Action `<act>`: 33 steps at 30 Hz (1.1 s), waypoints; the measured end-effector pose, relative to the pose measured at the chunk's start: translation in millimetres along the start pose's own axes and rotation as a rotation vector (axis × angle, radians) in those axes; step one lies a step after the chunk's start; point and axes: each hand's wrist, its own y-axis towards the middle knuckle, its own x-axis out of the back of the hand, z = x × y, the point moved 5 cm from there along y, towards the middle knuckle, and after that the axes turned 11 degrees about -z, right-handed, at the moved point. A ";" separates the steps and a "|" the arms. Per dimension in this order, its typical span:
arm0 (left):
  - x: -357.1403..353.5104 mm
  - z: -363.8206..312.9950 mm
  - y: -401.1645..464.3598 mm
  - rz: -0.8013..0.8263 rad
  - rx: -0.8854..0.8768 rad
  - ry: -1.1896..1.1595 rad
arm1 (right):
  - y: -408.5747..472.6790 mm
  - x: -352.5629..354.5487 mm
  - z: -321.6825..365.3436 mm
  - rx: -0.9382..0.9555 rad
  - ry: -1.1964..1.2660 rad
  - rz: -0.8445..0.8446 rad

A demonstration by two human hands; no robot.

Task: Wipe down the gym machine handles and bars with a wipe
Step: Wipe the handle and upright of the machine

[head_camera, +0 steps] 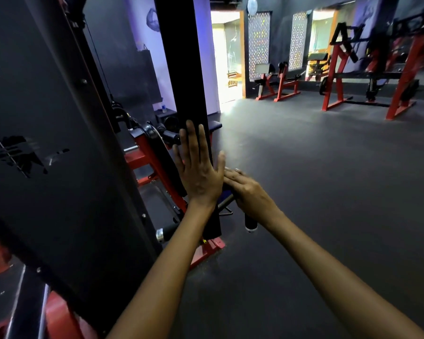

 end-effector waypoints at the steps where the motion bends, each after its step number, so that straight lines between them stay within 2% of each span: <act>1: -3.4 3.3 -1.2 -0.003 -0.017 0.030 | -11.5 2.2 -3.5 -0.005 0.003 0.001; 3: -5.8 4.0 -4.6 -0.023 -0.059 0.014 | -42.6 10.2 -15.3 -0.075 0.004 -0.058; 6: -5.7 2.5 -1.6 -0.038 -0.082 -0.082 | -84.6 18.6 -40.0 -0.298 -0.037 -0.186; 8: -8.0 2.6 -2.1 -0.041 -0.097 -0.107 | -78.1 23.0 -44.5 -0.476 -0.034 -0.297; 9: -6.1 2.2 -2.2 -0.044 -0.103 -0.116 | -63.0 23.4 -37.8 -0.481 -0.023 -0.341; 11: 0.8 -0.2 0.6 -0.112 -0.102 -0.074 | -24.0 16.8 -8.3 -0.288 0.007 -0.304; 12: 7.7 0.0 -0.6 -0.217 -0.090 -0.042 | -13.2 7.4 6.1 -0.146 -0.005 -0.215; 13: 6.3 2.8 -3.5 -0.238 -0.085 -0.034 | -10.6 -1.9 15.2 -0.005 -0.039 -0.124; 15: 2.0 4.5 -1.6 -0.114 -0.077 -0.138 | -23.9 -7.3 7.2 0.132 -0.091 0.000; 16: -2.6 4.5 -0.9 -0.050 -0.112 -0.147 | -35.2 -2.4 -4.5 0.126 -0.101 0.016; 18: -4.7 7.7 -0.8 -0.063 -0.113 -0.149 | -59.8 14.2 -30.2 0.013 -0.125 -0.023; 21: -4.1 7.1 -2.2 -0.070 -0.115 -0.159 | -65.8 33.3 -47.1 -0.256 -0.145 -0.185; 22: -4.5 7.0 -3.0 -0.075 -0.120 -0.151 | -54.2 33.3 -40.5 -0.288 -0.137 -0.237; 24: -6.7 6.9 -2.9 -0.065 -0.116 -0.131 | -20.1 21.1 -11.9 -0.210 -0.095 -0.257; 27: -4.8 5.8 -3.5 -0.068 -0.116 -0.130 | 1.7 -14.1 19.8 -0.109 -0.040 -0.104; 32: -5.6 7.0 -3.1 -0.063 -0.144 -0.159 | -69.2 -13.0 0.3 0.176 -0.165 0.053; 33: -5.8 6.6 -3.4 -0.057 -0.149 -0.156 | -82.9 -6.7 -6.7 0.163 -0.177 0.042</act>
